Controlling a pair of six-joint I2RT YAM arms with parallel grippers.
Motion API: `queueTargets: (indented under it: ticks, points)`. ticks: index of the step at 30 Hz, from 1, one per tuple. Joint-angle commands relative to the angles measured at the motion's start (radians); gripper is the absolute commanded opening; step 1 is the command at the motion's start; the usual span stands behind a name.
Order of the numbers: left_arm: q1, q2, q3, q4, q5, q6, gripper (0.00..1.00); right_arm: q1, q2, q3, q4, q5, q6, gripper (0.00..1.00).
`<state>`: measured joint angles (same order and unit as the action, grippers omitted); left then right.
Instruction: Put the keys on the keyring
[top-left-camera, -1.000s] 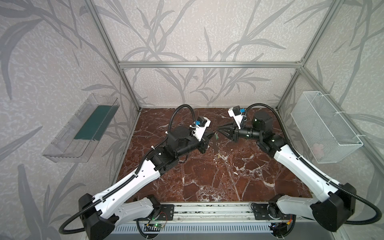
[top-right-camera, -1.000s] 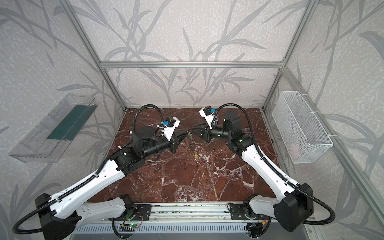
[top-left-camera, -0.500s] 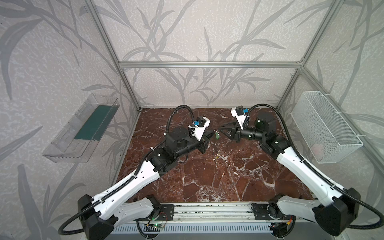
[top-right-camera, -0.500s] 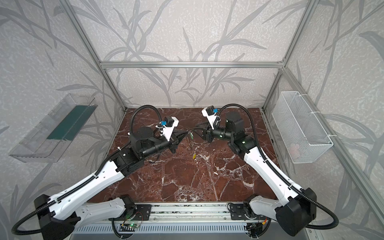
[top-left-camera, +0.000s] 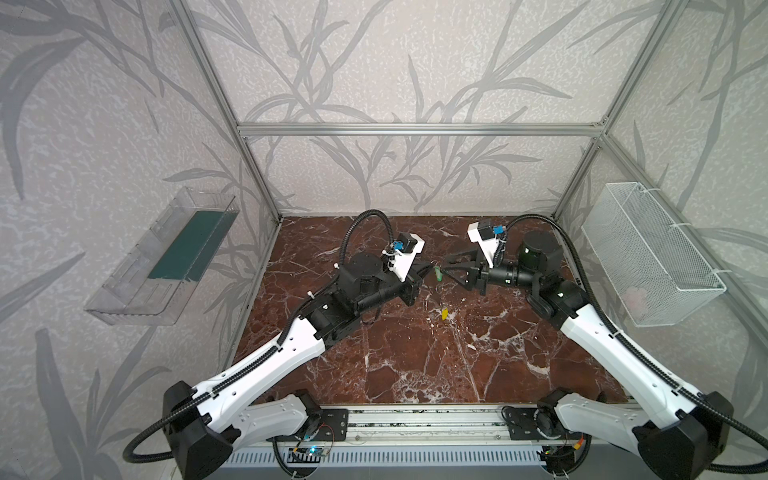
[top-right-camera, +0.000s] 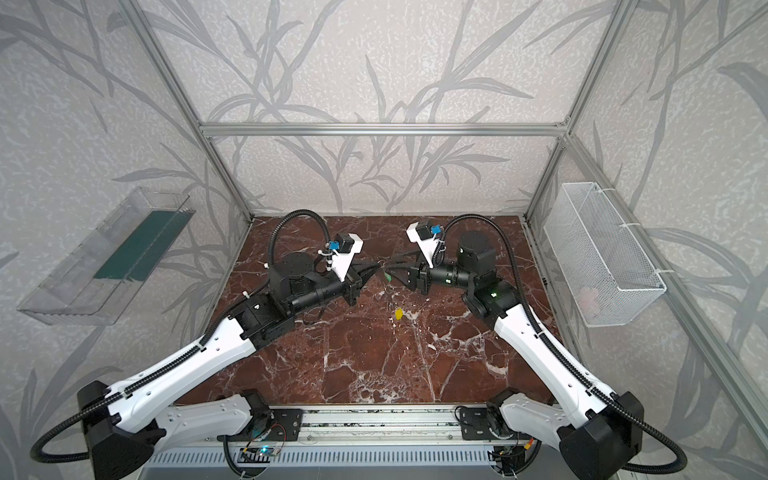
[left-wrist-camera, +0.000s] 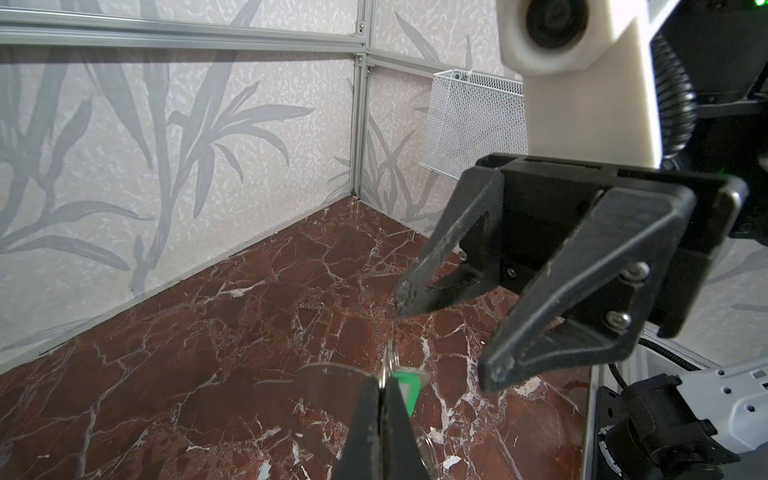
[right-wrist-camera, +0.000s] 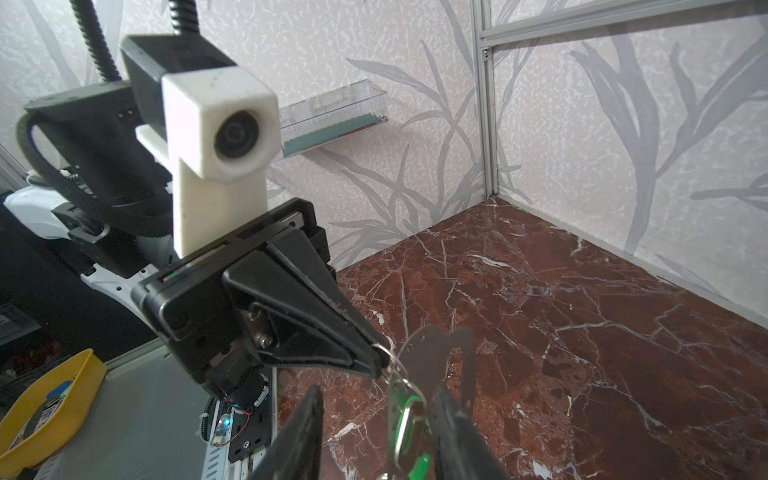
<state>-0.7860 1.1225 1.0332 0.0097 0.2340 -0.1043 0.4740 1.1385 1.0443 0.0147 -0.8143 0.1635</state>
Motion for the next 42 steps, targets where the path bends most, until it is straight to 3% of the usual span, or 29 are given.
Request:
queueTargets:
  ticks: [1, 34, 42]
  points:
    - [0.000, -0.016, 0.013, 0.070, 0.009, -0.009, 0.00, -0.003, 0.014, -0.007, -0.001, -0.037, -0.009, 0.42]
    - [0.001, -0.044, -0.010, 0.070, 0.010, -0.012, 0.00, -0.001, 0.041, 0.006, -0.049, -0.003, -0.048, 0.00]
    - [0.001, -0.045, -0.011, 0.076, 0.014, -0.008, 0.00, 0.000, 0.046, 0.034, -0.108, -0.074, -0.096, 0.00]
